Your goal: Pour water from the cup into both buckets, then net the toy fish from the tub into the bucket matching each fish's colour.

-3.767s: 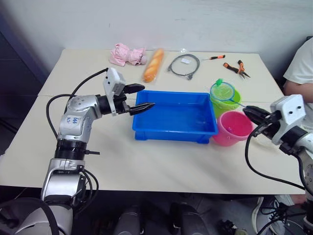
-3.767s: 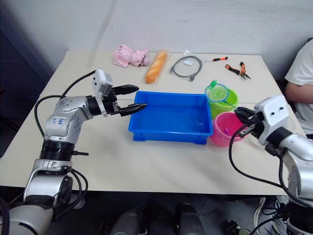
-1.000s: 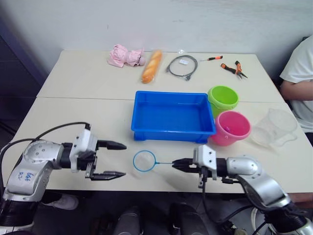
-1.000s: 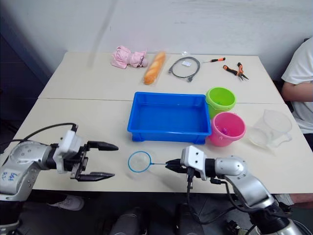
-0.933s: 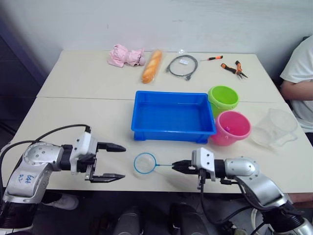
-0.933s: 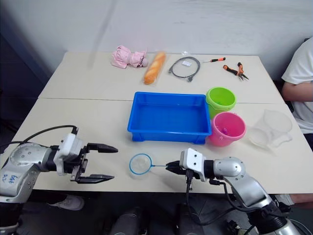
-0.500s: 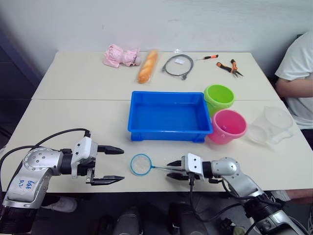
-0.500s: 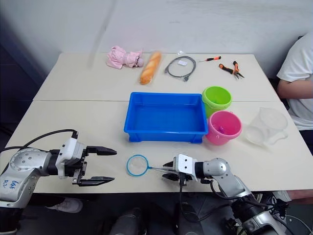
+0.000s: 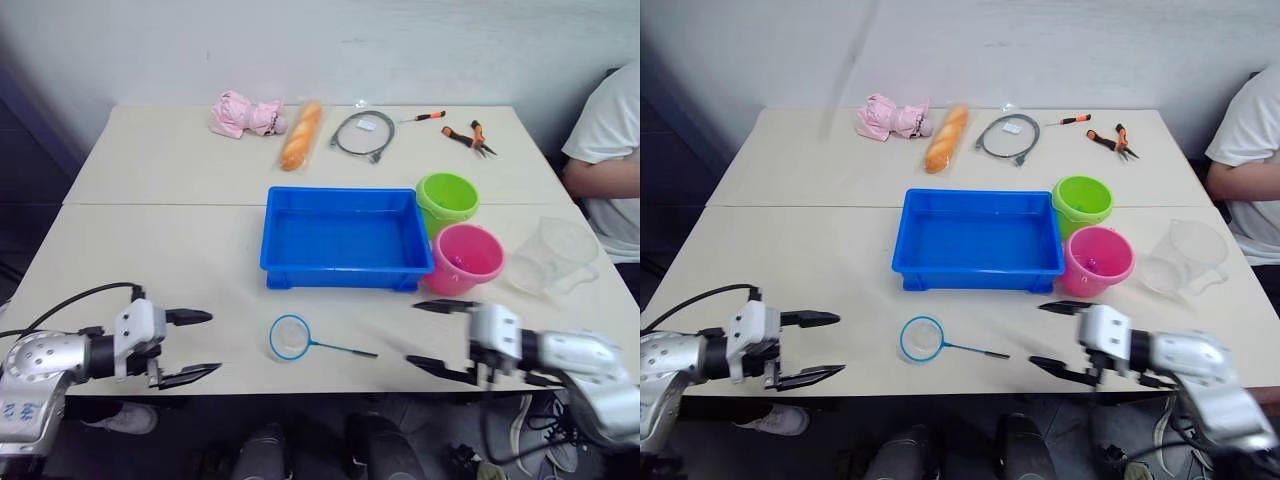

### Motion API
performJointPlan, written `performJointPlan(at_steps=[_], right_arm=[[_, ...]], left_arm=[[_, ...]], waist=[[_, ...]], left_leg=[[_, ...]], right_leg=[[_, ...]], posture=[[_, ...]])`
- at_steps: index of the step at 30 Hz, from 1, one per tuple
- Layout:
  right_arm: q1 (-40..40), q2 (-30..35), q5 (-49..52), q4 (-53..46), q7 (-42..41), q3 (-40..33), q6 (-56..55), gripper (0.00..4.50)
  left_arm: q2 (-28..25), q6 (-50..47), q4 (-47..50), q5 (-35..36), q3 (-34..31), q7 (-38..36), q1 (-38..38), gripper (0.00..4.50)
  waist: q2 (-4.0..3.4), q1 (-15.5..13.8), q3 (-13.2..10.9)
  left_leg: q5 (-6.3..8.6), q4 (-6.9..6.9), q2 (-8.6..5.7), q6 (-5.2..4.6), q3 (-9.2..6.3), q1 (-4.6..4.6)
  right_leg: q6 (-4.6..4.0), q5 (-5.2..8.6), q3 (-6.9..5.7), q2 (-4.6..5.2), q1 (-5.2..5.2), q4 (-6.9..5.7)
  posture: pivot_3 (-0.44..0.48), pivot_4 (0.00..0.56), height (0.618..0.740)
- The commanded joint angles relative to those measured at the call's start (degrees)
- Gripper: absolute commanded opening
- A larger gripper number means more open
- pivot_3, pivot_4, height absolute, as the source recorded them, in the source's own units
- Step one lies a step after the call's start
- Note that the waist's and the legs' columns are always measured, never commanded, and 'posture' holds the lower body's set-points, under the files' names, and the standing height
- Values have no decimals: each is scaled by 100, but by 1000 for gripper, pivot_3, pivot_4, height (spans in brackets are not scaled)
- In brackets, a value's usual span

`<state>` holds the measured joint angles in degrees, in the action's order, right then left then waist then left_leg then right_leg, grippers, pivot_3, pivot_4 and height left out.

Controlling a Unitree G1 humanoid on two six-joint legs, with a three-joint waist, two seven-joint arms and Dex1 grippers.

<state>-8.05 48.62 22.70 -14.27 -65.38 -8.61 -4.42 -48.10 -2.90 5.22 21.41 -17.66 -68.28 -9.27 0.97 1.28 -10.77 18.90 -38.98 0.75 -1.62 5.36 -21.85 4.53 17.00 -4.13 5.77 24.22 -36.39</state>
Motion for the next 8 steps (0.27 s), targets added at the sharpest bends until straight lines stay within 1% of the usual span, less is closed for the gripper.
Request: performJointPlan(at_steps=[1, 3, 4, 8], right_arm=[[-688, 200, 240, -65, -573, -1106, -886, 4438], [-971, 249, 187, 275, -720, -1643, -1200, 4438], [-1017, 258, 183, 391, -728, -1789, -1276, 4438], [-954, 330, 182, 818, -839, -1867, -1385, 4438]], left_arm=[[-138, 259, -260, -63, -436, 34, -269, 4500], [-152, 255, -448, -43, -569, 84, -319, 4500], [-148, 281, -506, -45, -598, 108, -323, 4500], [-50, 660, -651, -132, -583, 173, -281, 4500]], waist=[[0, -5, -1], [-2, -7, -1], [-2, -6, -1], [-2, -1, -1]], left_leg=[[2, 2, 0, -3, 0, 16], [33, 13, 5, -37, -4, 69], [45, 21, 5, -27, -4, 84], [51, 21, 5, -19, -3, 84]], right_leg=[[0, 0, -1, 0, -21, 13], [-1, 1, -10, -2, -81, 40], [-1, 1, -9, -2, -95, 49], [-1, 0, -7, 4, -92, 50]], posture=[[0, 150, 738], [0, 150, 738], [0, 150, 738], [0, 150, 738]])
